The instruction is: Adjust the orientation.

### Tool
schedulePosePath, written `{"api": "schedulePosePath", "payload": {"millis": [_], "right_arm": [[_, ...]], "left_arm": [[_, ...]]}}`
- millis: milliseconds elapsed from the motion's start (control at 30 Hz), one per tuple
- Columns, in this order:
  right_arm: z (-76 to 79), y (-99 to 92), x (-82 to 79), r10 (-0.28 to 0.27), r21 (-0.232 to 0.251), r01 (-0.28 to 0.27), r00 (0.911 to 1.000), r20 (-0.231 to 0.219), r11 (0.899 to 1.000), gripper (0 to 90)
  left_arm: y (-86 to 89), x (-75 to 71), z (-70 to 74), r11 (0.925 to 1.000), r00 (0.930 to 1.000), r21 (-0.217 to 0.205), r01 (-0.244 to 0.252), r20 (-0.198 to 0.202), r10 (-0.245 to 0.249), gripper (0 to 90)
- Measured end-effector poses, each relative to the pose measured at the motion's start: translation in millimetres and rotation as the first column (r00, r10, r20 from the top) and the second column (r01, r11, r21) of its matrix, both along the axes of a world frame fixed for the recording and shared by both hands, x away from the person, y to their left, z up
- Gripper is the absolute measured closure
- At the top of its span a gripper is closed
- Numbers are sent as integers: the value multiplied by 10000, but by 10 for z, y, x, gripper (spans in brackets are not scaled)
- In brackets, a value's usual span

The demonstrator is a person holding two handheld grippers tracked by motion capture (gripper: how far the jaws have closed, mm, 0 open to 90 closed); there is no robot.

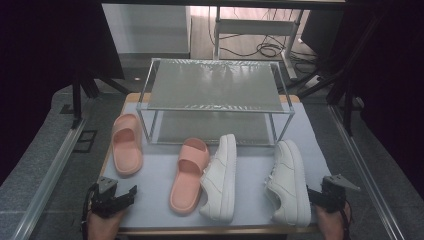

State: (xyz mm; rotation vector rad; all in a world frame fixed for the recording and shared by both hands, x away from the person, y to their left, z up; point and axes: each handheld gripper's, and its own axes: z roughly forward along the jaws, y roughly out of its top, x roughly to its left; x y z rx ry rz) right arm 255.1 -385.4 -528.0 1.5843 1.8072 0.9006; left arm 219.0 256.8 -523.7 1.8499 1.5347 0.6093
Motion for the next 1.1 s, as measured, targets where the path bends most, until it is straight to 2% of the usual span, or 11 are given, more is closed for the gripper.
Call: {"api": "schedulePosePath", "payload": {"millis": [100,200,267,433,667,833,1100], "right_arm": [[0,0,0,-1,-5,1,10000,0,10000,149],[0,4,0,-19,-52,19,10000,-1,10000,152],[-1,4,0,-27,-59,27,10000,2,10000,154],[1,8,-2,-56,-112,55,10000,-17,9999,158],[1,9,-1,-49,-128,48,10000,-28,9999,157],[2,11,0,-58,-143,57,10000,-40,9999,157],[3,12,1,-59,-146,59,10000,-50,9999,157]], "left_arm": [[-28,18,55,9999,9998,-46,154,132,-153,269],[-37,28,111,9986,9989,-385,350,314,-338,286],[-43,38,139,9983,9984,-403,417,389,-402,292],[-25,88,185,9981,9982,-335,520,332,-509,297],[4,170,209,9964,9981,-609,590,205,-579,297],[-16,256,254,9961,9973,-504,721,200,-711,297],[-48,426,351,9964,9962,-310,783,417,-770,298]]}}
